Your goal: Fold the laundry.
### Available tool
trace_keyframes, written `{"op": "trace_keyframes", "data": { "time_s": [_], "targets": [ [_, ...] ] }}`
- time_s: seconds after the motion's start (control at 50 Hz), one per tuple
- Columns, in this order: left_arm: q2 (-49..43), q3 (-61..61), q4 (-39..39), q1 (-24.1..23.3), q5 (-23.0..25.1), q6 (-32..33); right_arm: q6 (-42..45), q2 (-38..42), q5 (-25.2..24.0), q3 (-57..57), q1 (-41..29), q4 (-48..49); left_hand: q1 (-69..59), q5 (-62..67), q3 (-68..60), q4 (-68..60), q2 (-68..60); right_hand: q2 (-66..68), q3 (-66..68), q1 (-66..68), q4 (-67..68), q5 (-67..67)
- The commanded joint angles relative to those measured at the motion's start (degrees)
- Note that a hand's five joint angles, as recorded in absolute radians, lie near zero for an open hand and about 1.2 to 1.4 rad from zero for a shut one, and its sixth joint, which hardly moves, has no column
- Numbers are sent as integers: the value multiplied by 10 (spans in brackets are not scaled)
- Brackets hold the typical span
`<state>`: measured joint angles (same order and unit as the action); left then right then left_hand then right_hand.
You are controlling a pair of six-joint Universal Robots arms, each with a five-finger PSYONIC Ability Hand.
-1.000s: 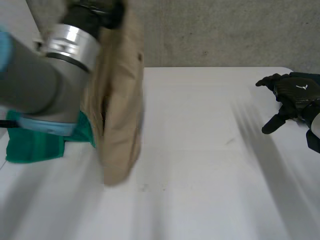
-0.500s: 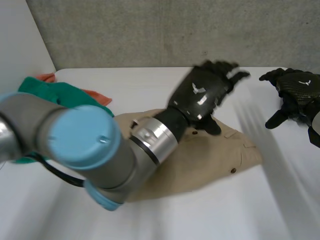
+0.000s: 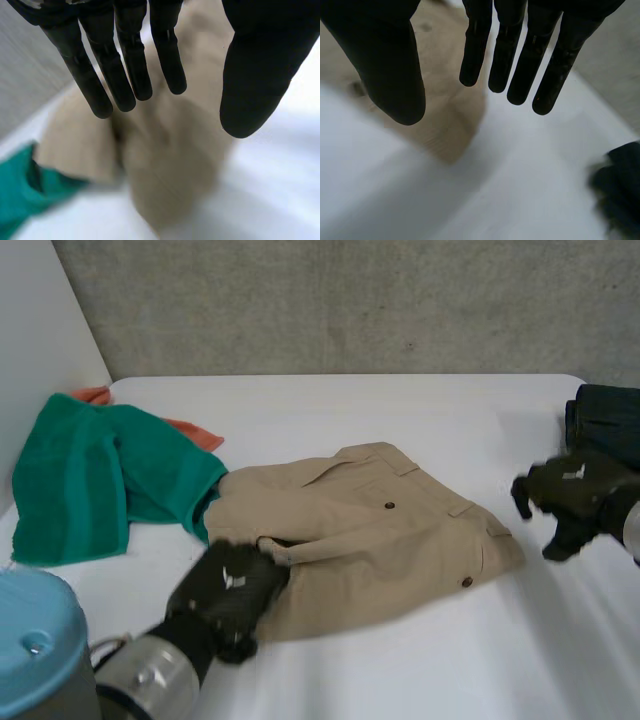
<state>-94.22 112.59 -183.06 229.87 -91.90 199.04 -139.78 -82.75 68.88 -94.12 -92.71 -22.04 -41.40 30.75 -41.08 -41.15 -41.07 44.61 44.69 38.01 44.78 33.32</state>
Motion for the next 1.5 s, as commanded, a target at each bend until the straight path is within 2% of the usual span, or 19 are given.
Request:
{"op": "trace_keyframes", "data": {
  "time_s": [0.02,0.16,0.22,0.32,0.54,0.64,0.7,0.78,0.8,0.84,0.86,0.88,0.9,1.2,1.22,1.24,1.3,1.38,1.5],
  "targets": [
    [-34,5,17,2,-5,-16,25,58,-29,-19,-2,-34,7,-1,4,5,4,74,73,140,72,87],
    [-94,-19,-21,12,-39,-22,3,130,-50,-4,-38,28,71,-65,68,69,68,10,9,76,8,23],
    [-126,-34,-35,14,-56,-19,-27,155,-49,13,-64,69,75,-68,71,72,71,-190,-191,-124,-192,-177],
    [-158,-65,-56,15,-65,-16,-68,185,-41,41,-84,127,135,-129,132,133,132,-244,-245,-178,-246,-231],
    [-217,-127,-131,15,-88,-4,-95,260,11,126,-137,169,137,-130,134,134,134,-239,-240,-173,-241,-226],
    [-254,-151,-141,17,-104,34,-92,297,27,161,-151,192,132,-125,129,129,129,-234,-235,-168,-236,-221],
    [-270,-160,-150,24,-108,53,-90,309,31,169,-153,207,120,-114,117,118,117,-219,-220,-153,-221,-206],
    [-292,-170,-185,32,-111,76,-89,328,40,182,-160,240,33,-26,30,30,30,-159,-160,-93,-160,-146],
    [-293,-171,-202,34,-111,81,-89,331,40,182,-163,247,-42,49,-46,-45,-46,-142,-143,-76,-144,-129],
    [-293,-171,-222,38,-111,85,-90,337,43,184,-166,259,-137,143,-140,-139,-140,-6,-7,60,-8,7],
    [-292,-171,-230,40,-111,86,-90,338,49,188,-168,270,-191,197,-194,-193,-194,218,217,284,216,231],
    [-289,-169,-246,42,-110,90,-91,336,52,189,-168,275,-326,332,-329,-329,-329,325,324,391,323,338],
    [-287,-168,-253,42,-110,93,-91,333,56,189,-168,280,-385,392,-389,-388,-389,354,353,420,352,367],
    [-93,-216,-247,41,-99,90,-138,160,71,179,-168,258,-386,393,-389,-389,-389,354,353,420,352,367],
    [-92,-215,-240,40,-96,89,-144,159,71,178,-168,246,-386,393,-389,-389,-389,221,220,287,220,234],
    [-93,-214,-233,40,-93,88,-154,158,69,177,-166,218,-386,393,-389,-389,-389,-55,-56,11,-57,-42],
    [-96,-208,-203,39,-81,82,-172,158,66,177,-162,175,-386,393,-389,-389,-389,-69,-70,-3,-71,-56],
    [-103,-200,-173,37,-79,54,-219,167,64,172,-155,133,-386,393,-389,-389,-389,-305,-305,-239,-306,-292],
    [-122,-200,-161,39,-78,27,-261,169,62,123,-120,123,-386,393,-389,-389,-389,-310,-311,-244,-312,-297]
  ]
}}
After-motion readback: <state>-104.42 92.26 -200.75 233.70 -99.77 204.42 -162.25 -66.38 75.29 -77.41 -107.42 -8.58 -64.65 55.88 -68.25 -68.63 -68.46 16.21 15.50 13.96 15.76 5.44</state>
